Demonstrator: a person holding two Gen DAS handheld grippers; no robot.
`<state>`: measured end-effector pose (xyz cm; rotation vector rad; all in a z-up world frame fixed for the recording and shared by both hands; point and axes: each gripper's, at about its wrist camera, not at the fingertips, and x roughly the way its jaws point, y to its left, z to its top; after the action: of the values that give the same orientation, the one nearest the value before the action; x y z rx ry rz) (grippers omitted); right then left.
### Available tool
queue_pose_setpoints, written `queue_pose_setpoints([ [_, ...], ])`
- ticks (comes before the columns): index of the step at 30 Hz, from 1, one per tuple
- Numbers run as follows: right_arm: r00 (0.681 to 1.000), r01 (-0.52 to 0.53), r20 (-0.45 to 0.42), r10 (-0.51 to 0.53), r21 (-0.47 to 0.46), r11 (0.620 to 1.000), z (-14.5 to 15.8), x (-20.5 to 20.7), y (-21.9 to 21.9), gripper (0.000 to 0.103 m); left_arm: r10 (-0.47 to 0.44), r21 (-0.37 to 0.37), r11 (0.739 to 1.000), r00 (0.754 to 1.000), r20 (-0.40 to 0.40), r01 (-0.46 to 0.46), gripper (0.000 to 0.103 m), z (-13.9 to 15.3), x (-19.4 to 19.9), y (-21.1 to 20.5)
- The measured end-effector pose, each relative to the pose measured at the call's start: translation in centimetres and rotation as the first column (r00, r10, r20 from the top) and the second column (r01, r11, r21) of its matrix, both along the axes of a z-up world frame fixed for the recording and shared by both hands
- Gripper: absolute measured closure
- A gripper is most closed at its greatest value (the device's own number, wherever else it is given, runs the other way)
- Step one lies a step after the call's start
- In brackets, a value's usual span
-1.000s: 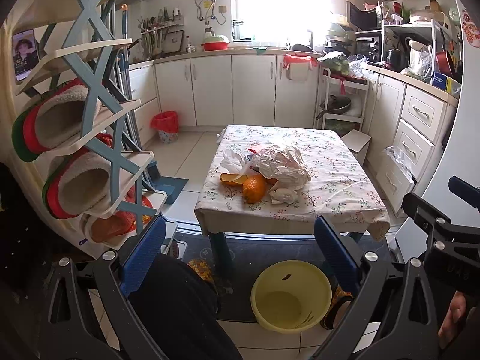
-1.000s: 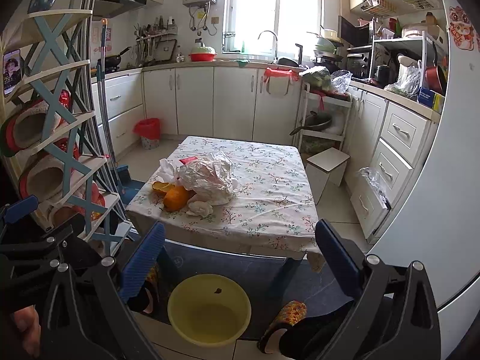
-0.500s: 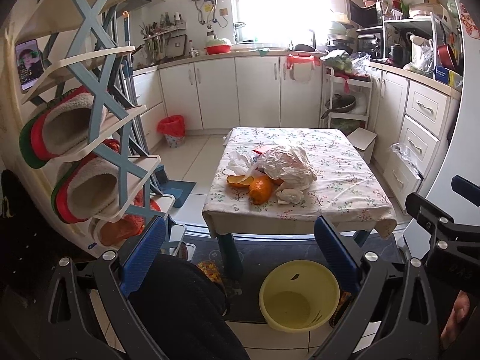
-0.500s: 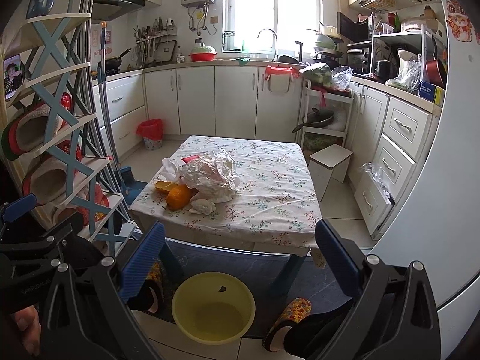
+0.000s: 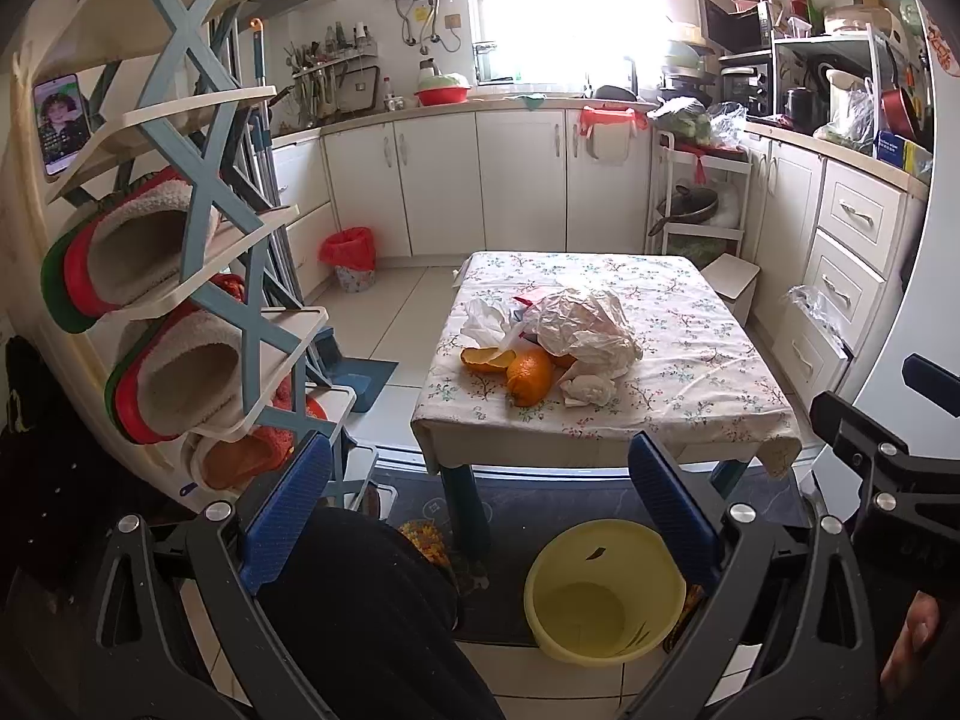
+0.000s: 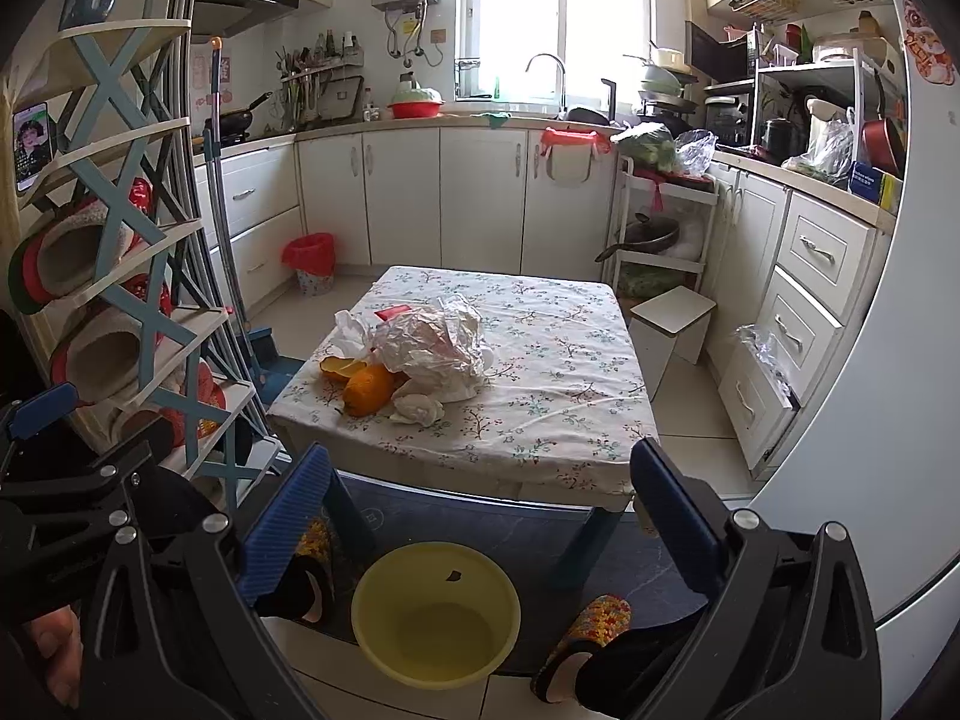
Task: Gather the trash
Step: 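Move both tools toward the trash on the table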
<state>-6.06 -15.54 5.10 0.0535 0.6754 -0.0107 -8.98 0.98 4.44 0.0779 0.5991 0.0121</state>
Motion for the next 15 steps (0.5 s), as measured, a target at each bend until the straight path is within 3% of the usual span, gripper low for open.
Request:
queue_pose_setpoints([
  [15,1.000,0.001,-0.001,-0.001,0.002,1.000,-0.2,0.3,0.2,0.007,-0.005,0.003,1.000,0.999,-0.033,0.005,0.008,-1.3,1.1,-0.2],
])
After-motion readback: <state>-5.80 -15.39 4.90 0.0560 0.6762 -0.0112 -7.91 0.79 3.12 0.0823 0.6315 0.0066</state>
